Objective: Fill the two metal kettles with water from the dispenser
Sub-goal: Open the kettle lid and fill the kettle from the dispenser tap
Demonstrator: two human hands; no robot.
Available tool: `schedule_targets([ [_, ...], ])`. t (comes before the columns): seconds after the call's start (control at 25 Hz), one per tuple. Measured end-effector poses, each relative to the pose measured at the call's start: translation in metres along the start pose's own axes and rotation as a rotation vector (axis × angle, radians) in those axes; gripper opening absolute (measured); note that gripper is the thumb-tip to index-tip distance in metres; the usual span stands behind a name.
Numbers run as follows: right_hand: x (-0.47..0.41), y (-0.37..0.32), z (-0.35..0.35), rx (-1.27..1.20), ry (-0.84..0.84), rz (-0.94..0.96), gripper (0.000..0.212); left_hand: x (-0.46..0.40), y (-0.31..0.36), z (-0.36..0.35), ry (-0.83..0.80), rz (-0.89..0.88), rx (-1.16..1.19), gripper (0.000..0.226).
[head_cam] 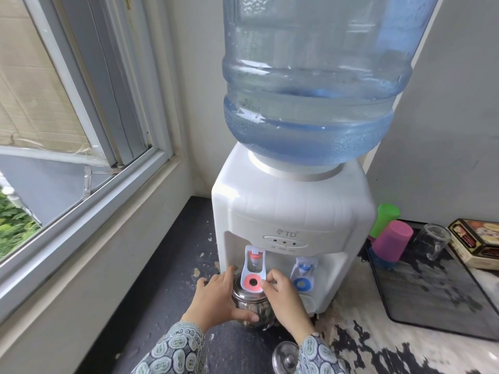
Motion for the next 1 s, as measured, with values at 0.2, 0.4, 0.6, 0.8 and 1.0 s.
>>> schedule_targets([
  [0.2,-0.006,0.006,0.003,0.219,0.083,-0.003,0.008,0.000,0.001,0.001,0.040,0.010,-0.022,0.132],
  [0.4,0.027,0.027,0.002,0.154,0.105,-0.041,0.049,0.006,0.000,-0.005,0.096,-0.004,-0.038,0.130],
  [0.6,0.028,0.062,-0.006,0.038,-0.006,-0.201,0.065,0.010,0.001,-0.011,0.192,-0.027,-0.048,0.131],
  [0.8,0.036,0.079,-0.019,-0.440,-0.146,-0.353,0.045,0.024,0.006,-0.023,0.274,-0.038,-0.136,0.120],
  [1.0,0.055,0.092,-0.021,-0.268,-0.114,-0.283,0.058,0.049,0.004,-0.044,0.229,-0.011,-0.086,0.122],
])
Point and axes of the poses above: each hand's wrist, its own x-axis away from the middle knuckle, its own z-axis out of the back of the hand, y = z × x, the point moved 8 cm from there along -x, towards the middle knuckle, and after that the axes turned 11 degrees about -x, right-handed, at the moved point
